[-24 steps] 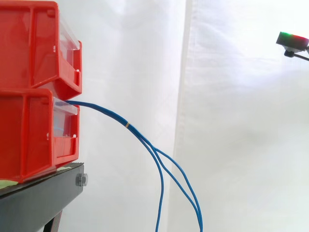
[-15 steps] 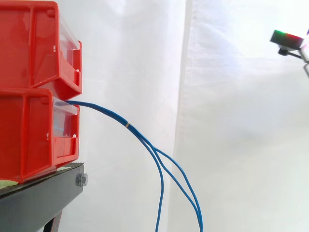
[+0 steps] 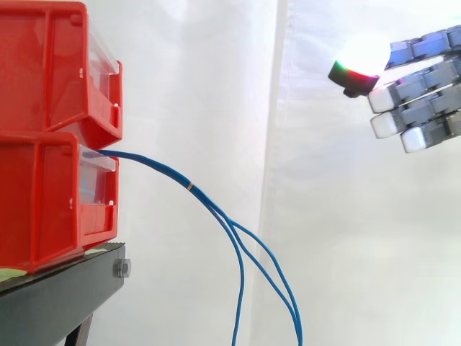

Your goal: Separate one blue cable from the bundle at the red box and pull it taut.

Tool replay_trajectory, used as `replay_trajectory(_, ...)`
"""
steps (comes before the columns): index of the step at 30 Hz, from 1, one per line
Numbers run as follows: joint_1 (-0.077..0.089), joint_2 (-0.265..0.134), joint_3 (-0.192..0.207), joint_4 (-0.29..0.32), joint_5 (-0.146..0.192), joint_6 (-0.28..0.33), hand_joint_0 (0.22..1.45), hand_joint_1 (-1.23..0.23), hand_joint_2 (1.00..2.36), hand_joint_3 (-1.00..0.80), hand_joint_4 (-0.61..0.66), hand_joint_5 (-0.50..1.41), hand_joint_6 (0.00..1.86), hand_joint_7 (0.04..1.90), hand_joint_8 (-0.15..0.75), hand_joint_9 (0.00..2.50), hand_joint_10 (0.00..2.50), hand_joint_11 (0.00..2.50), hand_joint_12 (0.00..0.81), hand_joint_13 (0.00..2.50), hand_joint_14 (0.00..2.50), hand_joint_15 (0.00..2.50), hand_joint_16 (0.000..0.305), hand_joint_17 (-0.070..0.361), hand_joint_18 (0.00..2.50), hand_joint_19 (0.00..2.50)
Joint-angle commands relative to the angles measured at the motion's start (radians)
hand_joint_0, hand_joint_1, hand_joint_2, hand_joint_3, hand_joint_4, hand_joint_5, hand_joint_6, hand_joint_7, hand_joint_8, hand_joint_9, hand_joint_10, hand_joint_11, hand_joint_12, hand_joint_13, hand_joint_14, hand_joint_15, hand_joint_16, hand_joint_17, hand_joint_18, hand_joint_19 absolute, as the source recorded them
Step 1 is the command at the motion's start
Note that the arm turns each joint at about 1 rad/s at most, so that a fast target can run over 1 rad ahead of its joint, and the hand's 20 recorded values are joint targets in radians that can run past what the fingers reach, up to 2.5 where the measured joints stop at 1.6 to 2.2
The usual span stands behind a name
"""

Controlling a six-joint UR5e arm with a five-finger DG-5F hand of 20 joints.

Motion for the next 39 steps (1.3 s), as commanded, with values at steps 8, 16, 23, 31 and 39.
replay_trajectory(8, 0.002, -0.067, 0.0, 0.074, 0.007, -0.053, 0.58, -0.73, 1.0, -0.5, 0.17, -0.22, 0.5, 0.9, 0.243, 0.51, 0.01, 0.48, 0.34, 0.47, 0.01, 0.38, 0.045, 0.101, 0.41, 0.54)
replay_trajectory(16, 0.003, -0.141, 0.025, 0.094, 0.004, -0.06, 0.57, -0.7, 1.0, -0.5, 0.18, -0.21, 0.5, 0.9, 0.249, 0.54, 0.01, 0.51, 0.343, 0.47, 0.02, 0.38, 0.046, 0.102, 0.41, 0.55)
replay_trajectory(23, 0.005, -0.225, 0.066, 0.114, -0.03, -0.058, 0.56, -0.69, 1.0, -0.5, 0.18, -0.21, 0.5, 0.9, 0.259, 0.56, 0.01, 0.51, 0.349, 0.48, 0.01, 0.39, 0.046, 0.104, 0.42, 0.56)
replay_trajectory(31, 0.005, -0.32, 0.152, 0.116, -0.05, -0.055, 0.56, -0.68, 1.0, -0.5, 0.19, -0.2, 0.5, 0.9, 0.263, 0.57, 0.02, 0.52, 0.35, 0.49, 0.02, 0.4, 0.047, 0.105, 0.42, 0.56)
replay_trajectory(39, -0.003, -0.408, 0.238, 0.127, -0.081, -0.038, 0.56, -0.7, 1.0, -0.5, 0.19, -0.2, 0.5, 0.9, 0.267, 0.58, 0.02, 0.52, 0.351, 0.49, 0.02, 0.4, 0.047, 0.106, 0.43, 0.57)
